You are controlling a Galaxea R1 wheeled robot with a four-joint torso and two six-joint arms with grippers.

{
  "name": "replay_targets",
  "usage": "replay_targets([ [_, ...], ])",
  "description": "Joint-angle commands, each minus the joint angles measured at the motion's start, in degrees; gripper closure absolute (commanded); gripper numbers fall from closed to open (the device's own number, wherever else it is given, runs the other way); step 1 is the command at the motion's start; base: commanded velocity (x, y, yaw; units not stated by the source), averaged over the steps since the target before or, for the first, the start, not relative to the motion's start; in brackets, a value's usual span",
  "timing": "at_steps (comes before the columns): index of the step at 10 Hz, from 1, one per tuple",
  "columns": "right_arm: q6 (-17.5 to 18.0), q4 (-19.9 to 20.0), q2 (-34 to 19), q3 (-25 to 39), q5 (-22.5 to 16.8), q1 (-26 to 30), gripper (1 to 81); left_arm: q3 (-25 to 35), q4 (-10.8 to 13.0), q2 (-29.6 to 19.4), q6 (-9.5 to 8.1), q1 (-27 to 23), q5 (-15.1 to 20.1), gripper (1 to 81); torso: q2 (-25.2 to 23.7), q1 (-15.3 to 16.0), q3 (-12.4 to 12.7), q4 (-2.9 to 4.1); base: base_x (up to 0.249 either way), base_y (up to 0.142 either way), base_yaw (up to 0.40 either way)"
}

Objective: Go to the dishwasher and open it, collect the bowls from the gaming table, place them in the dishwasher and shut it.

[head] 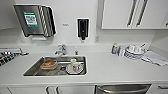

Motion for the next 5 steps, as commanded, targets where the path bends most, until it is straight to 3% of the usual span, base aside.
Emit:
replay_targets([
  [1,0.9,0.7,-4.7,2.5,-1.4,6.5,1.0,1.9,1.1,-3.7,-0.03,-5.2,0.9,1.0,0.0,0.0,0.0,0.0,0.0,0.0,0.0],
  [2,1.6,0.7,-5.0,3.1,-1.5,7.7,1.0,1.9,2.0,-3.6,0.15,-5.6,0.7,1.0,-0.3,0.2,-0.4,0.0,0.0,0.0,0.0],
  [4,3.4,0.8,-5.6,3.9,-2.8,9.4,1.0,4.1,7.1,-3.4,0.15,-7.1,-0.4,1.0,-0.7,0.4,-0.7,0.0,0.0,0.0,0.0],
  [5,4.1,0.8,-5.5,3.9,-4.0,10.1,1.0,4.6,7.4,-3.2,0.06,-8.9,-0.3,1.0,-0.7,0.5,-0.7,0.0,0.0,0.0,0.0],
])
